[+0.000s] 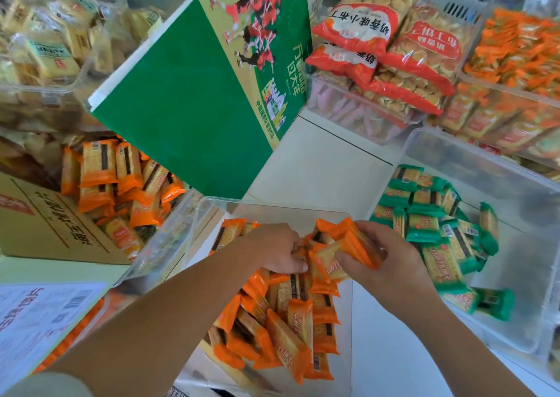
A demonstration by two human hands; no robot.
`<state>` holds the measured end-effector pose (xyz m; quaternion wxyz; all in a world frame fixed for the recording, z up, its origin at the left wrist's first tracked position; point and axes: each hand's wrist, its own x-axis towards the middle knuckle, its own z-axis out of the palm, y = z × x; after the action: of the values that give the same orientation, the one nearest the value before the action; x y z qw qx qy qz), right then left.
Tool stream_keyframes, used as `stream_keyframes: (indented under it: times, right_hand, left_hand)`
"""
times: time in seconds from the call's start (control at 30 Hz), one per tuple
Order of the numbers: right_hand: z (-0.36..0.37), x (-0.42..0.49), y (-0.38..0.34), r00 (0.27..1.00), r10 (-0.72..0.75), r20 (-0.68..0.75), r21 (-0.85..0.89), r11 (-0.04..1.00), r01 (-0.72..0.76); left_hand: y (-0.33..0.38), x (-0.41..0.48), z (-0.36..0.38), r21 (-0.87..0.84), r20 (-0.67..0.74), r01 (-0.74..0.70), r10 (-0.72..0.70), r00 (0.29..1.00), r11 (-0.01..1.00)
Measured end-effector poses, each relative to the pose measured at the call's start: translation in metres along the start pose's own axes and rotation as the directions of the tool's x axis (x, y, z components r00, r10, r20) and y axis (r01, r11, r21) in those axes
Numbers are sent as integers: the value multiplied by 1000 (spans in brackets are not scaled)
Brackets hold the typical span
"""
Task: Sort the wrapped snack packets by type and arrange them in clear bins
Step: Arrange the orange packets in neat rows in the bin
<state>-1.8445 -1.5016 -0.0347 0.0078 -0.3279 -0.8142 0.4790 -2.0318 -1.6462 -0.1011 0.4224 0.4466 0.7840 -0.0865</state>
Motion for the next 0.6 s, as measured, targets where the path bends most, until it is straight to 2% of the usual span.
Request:
stream_keyframes:
  times: [0.1,0.23,0.3,0.43,0.6]
  right_hand:
    - [-5,7,3,999,40,-20,43,998,-39]
    - [-7,6,4,998,66,11,60,996,-67]
    - [-7,6,4,998,65,13,45,997,-66]
    - [-14,2,2,997,26,67,13,1000,-27]
    - [3,5,-15,925,-69,373,-223,961,162]
  left_hand:
    - [-8,-7,3,-102,-26,6,-8,1000,995]
    - [-7,2,16,-27,-219,-53,46,975,998]
    - [-7,9,24,-11,-265,-85,79,961,996]
    - [-1,15,29,5,-193,-23,24,981,1000]
    - [2,16,10,76,-41,19,-16,999,997]
